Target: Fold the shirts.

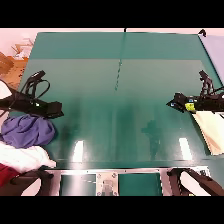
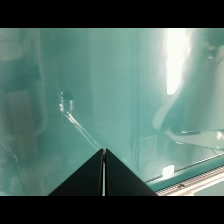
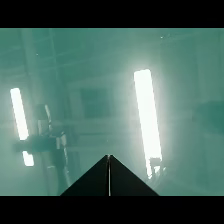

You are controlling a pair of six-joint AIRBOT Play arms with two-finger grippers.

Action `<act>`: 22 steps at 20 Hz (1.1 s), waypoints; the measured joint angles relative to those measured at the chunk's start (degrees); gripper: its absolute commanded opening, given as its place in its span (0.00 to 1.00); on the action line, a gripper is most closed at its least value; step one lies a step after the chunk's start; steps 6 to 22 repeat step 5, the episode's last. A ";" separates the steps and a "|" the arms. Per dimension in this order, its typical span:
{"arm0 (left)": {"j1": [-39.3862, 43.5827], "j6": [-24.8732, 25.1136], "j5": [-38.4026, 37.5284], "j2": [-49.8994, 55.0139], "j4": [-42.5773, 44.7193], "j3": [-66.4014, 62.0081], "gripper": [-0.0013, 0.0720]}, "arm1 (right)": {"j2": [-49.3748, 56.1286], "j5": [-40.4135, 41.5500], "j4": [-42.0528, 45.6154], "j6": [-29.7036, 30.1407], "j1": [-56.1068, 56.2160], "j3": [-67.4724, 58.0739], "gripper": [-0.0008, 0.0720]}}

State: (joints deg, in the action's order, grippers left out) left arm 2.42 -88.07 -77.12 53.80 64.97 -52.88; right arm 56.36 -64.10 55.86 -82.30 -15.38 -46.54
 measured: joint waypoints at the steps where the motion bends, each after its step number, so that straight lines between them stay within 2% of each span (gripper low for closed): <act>1: 0.04 -0.17 0.02 -0.13 0.50 0.24 0.05 | 0.00 0.04 0.02 0.09 0.11 0.07 0.03; 22: 0.07 -0.35 -0.17 -0.46 1.66 0.63 0.05 | 0.00 0.13 0.04 0.37 0.35 0.17 0.03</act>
